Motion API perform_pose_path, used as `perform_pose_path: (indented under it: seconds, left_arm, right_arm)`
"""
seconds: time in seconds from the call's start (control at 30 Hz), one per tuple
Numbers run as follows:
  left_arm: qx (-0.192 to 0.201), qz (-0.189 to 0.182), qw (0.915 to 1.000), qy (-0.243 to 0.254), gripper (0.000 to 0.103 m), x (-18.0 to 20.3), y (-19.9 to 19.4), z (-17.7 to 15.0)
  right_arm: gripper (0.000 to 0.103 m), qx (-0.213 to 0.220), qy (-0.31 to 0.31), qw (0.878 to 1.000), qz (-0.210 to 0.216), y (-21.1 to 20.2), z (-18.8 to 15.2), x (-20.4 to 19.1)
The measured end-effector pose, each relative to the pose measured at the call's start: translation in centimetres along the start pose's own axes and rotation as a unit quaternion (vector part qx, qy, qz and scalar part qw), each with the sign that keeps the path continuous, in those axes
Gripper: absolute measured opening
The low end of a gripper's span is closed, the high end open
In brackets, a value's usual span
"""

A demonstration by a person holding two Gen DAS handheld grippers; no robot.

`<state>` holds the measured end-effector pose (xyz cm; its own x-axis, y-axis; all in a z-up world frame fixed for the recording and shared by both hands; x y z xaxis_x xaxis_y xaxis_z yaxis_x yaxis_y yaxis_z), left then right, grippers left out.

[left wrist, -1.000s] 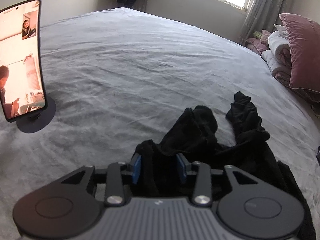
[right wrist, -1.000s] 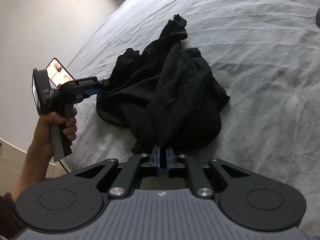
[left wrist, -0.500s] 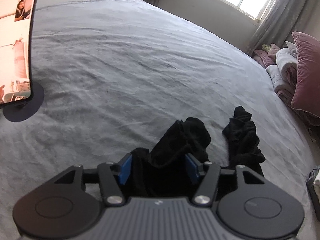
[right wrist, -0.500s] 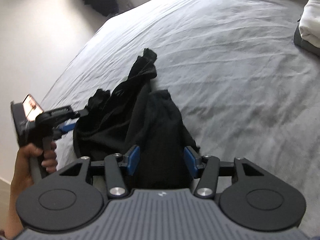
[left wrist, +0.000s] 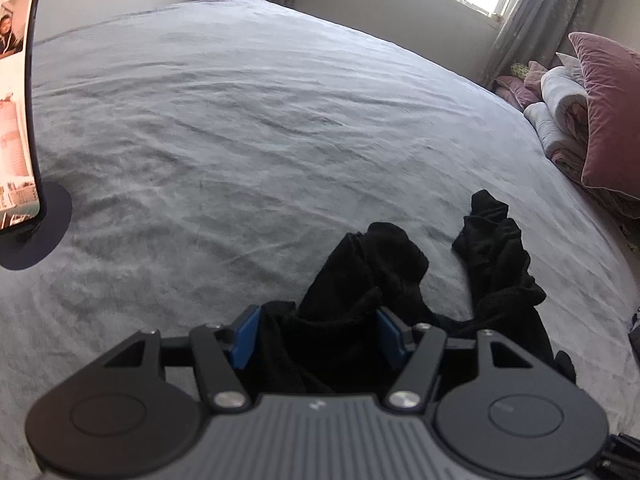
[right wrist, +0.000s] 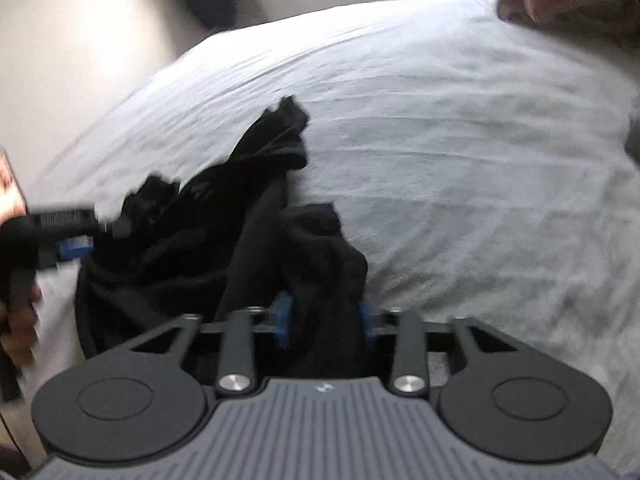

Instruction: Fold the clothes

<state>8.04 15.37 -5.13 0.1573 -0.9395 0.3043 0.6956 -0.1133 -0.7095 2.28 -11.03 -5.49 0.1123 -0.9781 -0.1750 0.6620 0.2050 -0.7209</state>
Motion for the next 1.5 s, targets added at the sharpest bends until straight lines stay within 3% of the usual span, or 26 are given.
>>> perform_pose_path:
  seconds: [0.17, 0.43, 0.57, 0.8, 1.0, 1.13, 1.4, 1.5]
  left_arm:
    - [-0.009, -0.004, 0.9999, -0.009, 0.061, -0.2, -0.5, -0.1]
    - [-0.019, -0.022, 0.9994, -0.020, 0.060, -1.0, -0.7, 0.0]
    - [-0.020, -0.024, 0.9990, -0.030, 0.054, -1.5, -1.1, -0.1]
    - [-0.029, -0.040, 0.9956, -0.080, 0.052, -3.0, -1.6, 0.1]
    - [-0.031, -0.051, 0.9922, -0.109, 0.052, -3.5, -1.6, 0.3]
    - [-0.027, -0.054, 0.9916, -0.114, 0.053, -3.4, -1.5, 0.6]
    - [-0.011, -0.063, 0.9903, -0.124, 0.056, -3.2, -0.9, 0.9]
    - [-0.001, -0.068, 0.9912, -0.114, 0.056, -2.8, -0.5, 1.1]
  right_arm:
    - [0.015, -0.021, -0.014, 1.000, 0.005, -0.8, -0.7, -0.7]
    - [0.014, -0.091, 0.026, 0.994, 0.045, -4.1, -4.0, -1.7]
    - [0.014, -0.128, 0.048, 0.988, 0.067, -6.0, -5.8, -2.3]
    - [0.015, -0.175, 0.056, 0.977, 0.104, -8.9, -8.2, -4.3]
    - [0.021, -0.165, 0.037, 0.982, 0.087, -10.4, -7.6, -4.9]
    - [0.046, -0.144, 0.036, 0.987, 0.056, -10.4, -6.0, -3.6]
    - [0.049, -0.106, -0.008, 0.994, 0.015, -7.6, -2.0, -2.5]
    - [0.050, -0.096, -0.072, 0.993, 0.011, -5.7, -0.5, -3.2]
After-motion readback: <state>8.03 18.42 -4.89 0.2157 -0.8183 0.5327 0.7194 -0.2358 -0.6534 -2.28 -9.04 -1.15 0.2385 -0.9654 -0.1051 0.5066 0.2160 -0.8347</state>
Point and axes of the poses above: each gripper's, at about its wrist camera, not at the fingertips, and y roughly the way its jaws point, x to its right, z to its top, the point moved 3 cm from there along y, roughly the way its jaws point, and after that the axes turned 4 degrees about -z, right-handed, at the moved point
